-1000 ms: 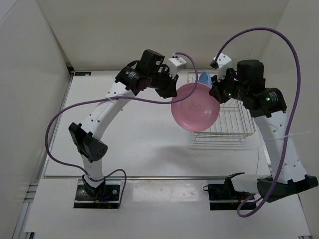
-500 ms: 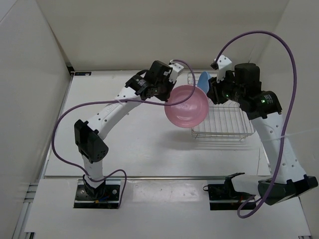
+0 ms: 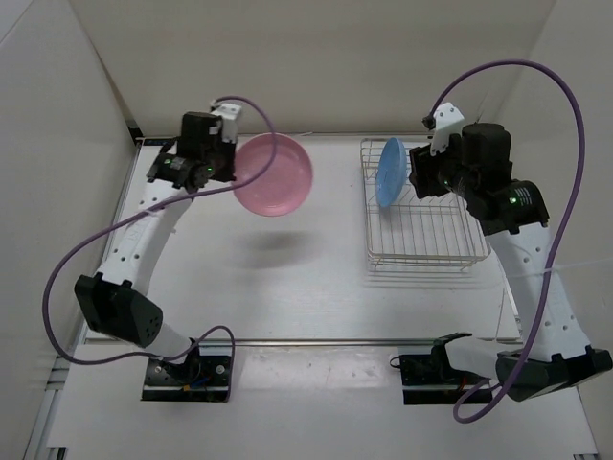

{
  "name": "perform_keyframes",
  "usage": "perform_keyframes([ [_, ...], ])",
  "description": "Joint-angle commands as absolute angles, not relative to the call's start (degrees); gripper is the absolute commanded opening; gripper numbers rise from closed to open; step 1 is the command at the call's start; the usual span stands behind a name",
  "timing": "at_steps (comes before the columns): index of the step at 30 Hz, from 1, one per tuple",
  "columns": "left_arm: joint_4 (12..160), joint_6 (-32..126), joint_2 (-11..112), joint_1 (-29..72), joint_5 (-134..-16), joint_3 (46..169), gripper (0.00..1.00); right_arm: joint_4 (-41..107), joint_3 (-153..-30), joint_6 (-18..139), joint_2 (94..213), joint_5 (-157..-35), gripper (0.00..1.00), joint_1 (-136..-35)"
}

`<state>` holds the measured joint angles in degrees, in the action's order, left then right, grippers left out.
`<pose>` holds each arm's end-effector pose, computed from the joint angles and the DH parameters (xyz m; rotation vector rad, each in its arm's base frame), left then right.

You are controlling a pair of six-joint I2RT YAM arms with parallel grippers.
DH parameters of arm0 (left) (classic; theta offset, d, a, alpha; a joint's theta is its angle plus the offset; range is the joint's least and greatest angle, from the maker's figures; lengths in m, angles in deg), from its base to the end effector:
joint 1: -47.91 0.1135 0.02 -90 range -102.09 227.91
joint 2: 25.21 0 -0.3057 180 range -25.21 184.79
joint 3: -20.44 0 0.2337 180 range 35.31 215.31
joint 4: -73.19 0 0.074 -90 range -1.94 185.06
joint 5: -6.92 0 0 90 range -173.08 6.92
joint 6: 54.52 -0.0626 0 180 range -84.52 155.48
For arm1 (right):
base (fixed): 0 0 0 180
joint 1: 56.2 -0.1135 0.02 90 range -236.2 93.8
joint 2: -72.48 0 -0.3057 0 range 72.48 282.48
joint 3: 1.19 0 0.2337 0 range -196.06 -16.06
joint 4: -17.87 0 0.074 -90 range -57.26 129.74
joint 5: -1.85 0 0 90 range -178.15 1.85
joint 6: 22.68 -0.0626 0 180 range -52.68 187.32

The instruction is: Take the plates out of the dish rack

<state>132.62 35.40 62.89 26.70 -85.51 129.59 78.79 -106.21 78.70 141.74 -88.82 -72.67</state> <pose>0.3133 -0.1187 0.4182 0.3919 2.2098 -0.1522 0.2156 0.0645 0.4779 -0.4911 1.9497 0.0684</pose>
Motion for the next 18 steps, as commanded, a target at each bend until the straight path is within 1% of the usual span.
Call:
perform_keyframes([
  [1, 129.9, 34.6, 59.78, 36.26, -79.58, 122.09, 0.11, 76.08, -105.1, 79.54, 139.02, -84.47, 0.62, -72.46],
  [3, 128.5, 35.82, 60.65, 41.03, -75.28, 119.96, 0.11, 76.07, -104.48, 80.07, 138.49, -83.85, 0.62, -71.93],
  [4, 128.49, 36.44, 62.66, 45.41, -73.95, 119.95, 0.11, 76.07, -104.48, 80.07, 138.49, -83.84, 0.62, -71.41],
  [6, 129.19, 37.84, 65.3, 49.3, -69.31, 120.91, 0.11, 76.07, -104.48, 79.54, 138.49, -83.84, 0.62, -71.4],
  [8, 130.51, 39.69, 70.57, 52.82, -66.92, 125.03, 0.11, 76.07, -104.48, 79.54, 138.49, -83.84, 0.63, -71.4],
  [13, 134.9, 43.99, 82.79, 55.46, -63.31, 136.1, 0.11, 76.6, -104.48, 79.54, 138.49, -83.32, 0.63, -71.4],
  [15, 136.12, 46.72, 89.38, 57.05, -61.64, 142.34, 0.11, 76.6, -104.48, 79.54, 138.49, -82.7, 0.63, -71.4],
  [16, 138.31, 48.29, 94.19, 57.57, -61.02, 147.76, 0.11, 77.12, -103.96, 79.54, 138.49, -82.7, 0.63, -71.4],
  [18, 139.82, 48.92, 98.43, 58.46, -60.05, 152.54, 0.11, 77.13, -103.95, 80.06, 138.49, -82.7, 0.63, -71.4],
])
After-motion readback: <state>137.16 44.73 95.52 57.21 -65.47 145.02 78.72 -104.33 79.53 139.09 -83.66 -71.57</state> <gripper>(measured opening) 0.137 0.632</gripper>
